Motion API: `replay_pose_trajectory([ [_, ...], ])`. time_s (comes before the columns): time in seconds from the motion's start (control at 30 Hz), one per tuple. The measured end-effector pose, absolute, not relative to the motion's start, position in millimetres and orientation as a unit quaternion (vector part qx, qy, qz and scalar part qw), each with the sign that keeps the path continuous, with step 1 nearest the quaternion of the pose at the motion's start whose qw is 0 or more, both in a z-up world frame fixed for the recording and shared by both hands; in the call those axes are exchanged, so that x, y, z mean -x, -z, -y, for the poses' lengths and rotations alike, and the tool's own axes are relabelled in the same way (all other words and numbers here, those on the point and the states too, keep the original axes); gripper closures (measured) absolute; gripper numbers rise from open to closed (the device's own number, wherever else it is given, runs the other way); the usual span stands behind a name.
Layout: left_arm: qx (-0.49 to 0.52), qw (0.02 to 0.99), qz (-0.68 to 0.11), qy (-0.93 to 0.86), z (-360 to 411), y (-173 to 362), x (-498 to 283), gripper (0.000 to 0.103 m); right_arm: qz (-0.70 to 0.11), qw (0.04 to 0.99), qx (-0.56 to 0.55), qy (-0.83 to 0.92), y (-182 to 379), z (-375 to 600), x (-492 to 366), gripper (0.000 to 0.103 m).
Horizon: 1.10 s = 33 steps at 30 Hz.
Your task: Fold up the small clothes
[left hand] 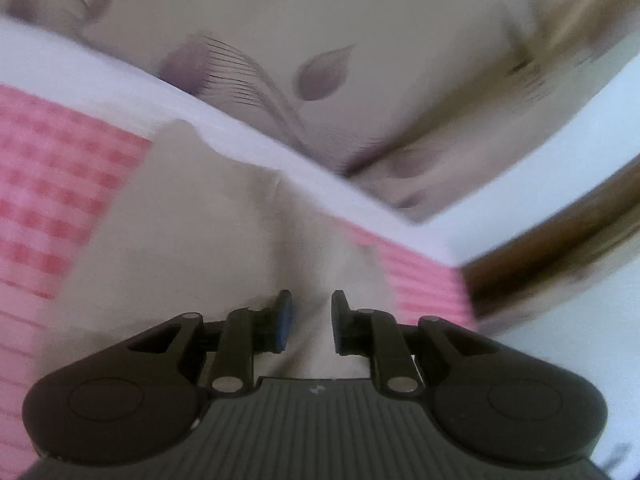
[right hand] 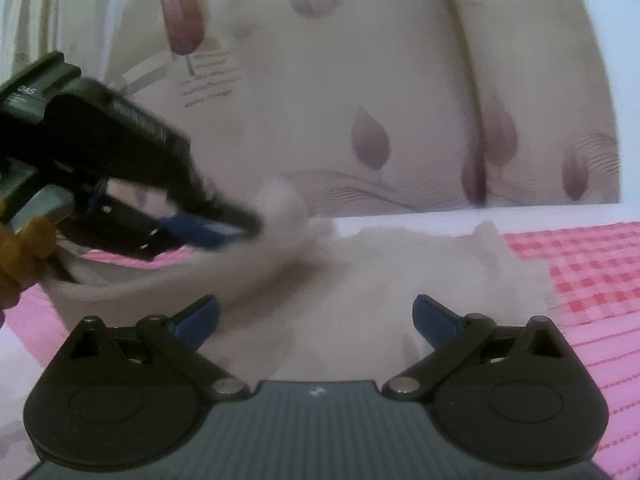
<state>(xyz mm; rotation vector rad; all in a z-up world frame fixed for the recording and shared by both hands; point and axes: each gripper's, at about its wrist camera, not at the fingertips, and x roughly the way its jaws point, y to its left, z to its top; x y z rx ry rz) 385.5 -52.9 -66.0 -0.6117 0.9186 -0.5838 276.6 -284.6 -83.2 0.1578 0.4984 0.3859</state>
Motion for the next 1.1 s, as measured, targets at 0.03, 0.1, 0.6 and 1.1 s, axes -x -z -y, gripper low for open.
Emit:
replay_pose_trajectory([
  [0.03,0.303,0.804,-0.425,0.287,49,63,-383,0.081,-0.246,0.945,-0.081,-0.200,83,285,-276,0.000],
  [0.1,0.303,0.807,-0.399,0.313,42,53,-373,0.068,-0.246,0.937,-0.095,-0.229,83,288,-276,0.000],
  [0.6,0.257,0.878,-0.238,0.326,-36,122,-272,0.033,-0.341,0.807,-0.389,-0.285,107,288,-325,0.000],
  [1.1,0.228,0.874,-0.203,0.377,-25,144,-255,0.018,-0.364,0.866,-0.259,-0.225,87,240,-356,0.074],
])
